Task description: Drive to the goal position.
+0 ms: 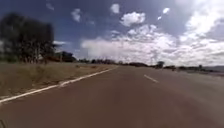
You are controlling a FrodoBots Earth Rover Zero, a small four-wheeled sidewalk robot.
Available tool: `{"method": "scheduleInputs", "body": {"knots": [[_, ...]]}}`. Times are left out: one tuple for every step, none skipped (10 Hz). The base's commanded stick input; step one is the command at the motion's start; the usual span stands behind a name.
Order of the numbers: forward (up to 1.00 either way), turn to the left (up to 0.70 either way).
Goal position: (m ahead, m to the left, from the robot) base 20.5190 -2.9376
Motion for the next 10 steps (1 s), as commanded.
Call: {"method": "scheduleInputs", "body": {"knots": [[1.0, 0.0], [1.0, 0.0], [1.0, 0.0], [1.0, 0.0], [1.0, 0.0], [1.0, 0.0], [1.0, 0.0], [1.0, 0.0], [1.0, 0.0], [1.0, 0.0]]}}
